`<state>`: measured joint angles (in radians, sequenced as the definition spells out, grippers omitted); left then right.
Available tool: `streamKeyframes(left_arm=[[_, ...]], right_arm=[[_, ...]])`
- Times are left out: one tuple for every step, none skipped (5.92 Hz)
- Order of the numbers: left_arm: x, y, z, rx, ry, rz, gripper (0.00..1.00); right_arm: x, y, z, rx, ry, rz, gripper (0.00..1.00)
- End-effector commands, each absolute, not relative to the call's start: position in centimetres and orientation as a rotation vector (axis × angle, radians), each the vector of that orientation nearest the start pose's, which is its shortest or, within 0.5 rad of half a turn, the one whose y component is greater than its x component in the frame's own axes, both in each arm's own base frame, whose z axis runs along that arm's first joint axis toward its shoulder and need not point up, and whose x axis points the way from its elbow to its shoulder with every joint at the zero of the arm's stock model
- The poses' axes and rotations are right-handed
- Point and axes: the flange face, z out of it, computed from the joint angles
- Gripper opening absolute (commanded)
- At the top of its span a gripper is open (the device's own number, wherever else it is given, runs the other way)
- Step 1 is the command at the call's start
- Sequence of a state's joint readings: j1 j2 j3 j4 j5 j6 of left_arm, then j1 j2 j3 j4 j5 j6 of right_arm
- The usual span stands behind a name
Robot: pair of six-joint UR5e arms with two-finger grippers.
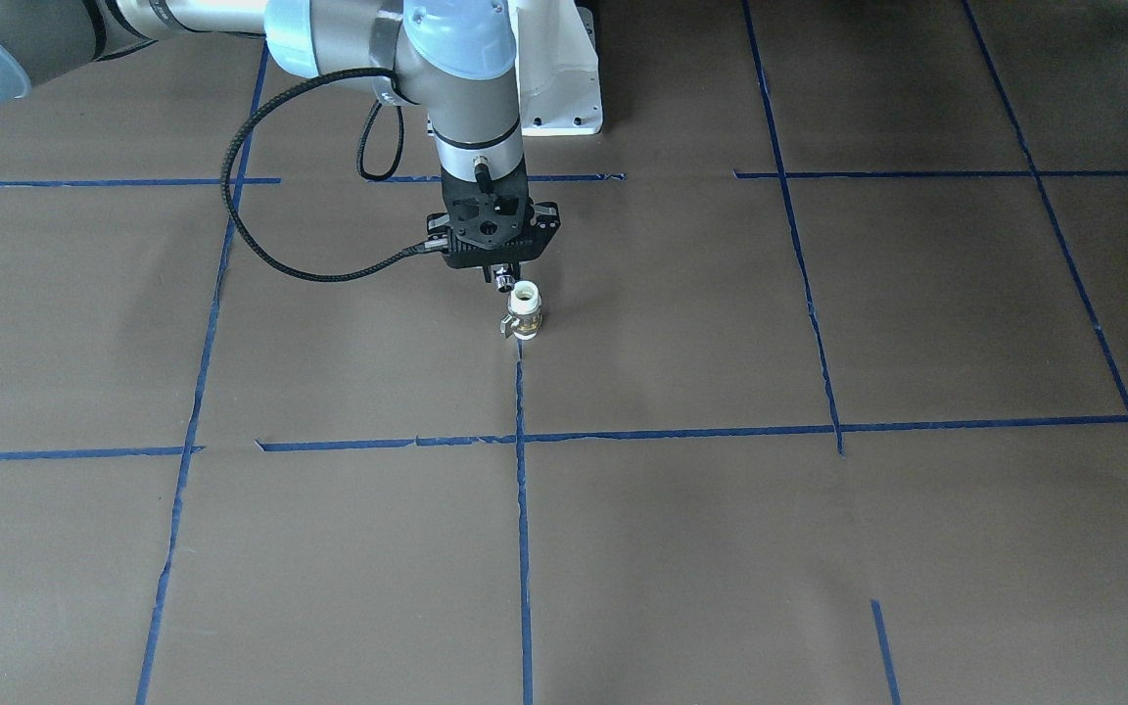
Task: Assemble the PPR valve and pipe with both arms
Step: 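Lift the chrome valve with the right gripper over the white pipe piece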
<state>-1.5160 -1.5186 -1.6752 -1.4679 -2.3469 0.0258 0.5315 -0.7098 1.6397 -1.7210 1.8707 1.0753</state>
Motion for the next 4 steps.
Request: streamKeyframes(left_arm=[[-3.8,-46.8,64.2,-0.058,0.775,0.058,1.00],[-3.8,-46.8,64.2,-0.058,0.775,0.058,1.00],[-3.8,-46.8,64.2,-0.059,0.775,0.058,1.00],[-3.8,-46.8,64.3,-0.059,0.775,0.058,1.00]], right_arm=[[-56.1,-44.8,11.2,0.196,-0.783,-0.149,0.00],[-57.3,-45.4,10.8,0.193,-0.764,-0.147,0.00],[-57.5,-45.1,10.8,0.192,-0.764,-0.149,0.00],[-57.6,-45.0,11.3,0.188,-0.759,-0.150,0.00]])
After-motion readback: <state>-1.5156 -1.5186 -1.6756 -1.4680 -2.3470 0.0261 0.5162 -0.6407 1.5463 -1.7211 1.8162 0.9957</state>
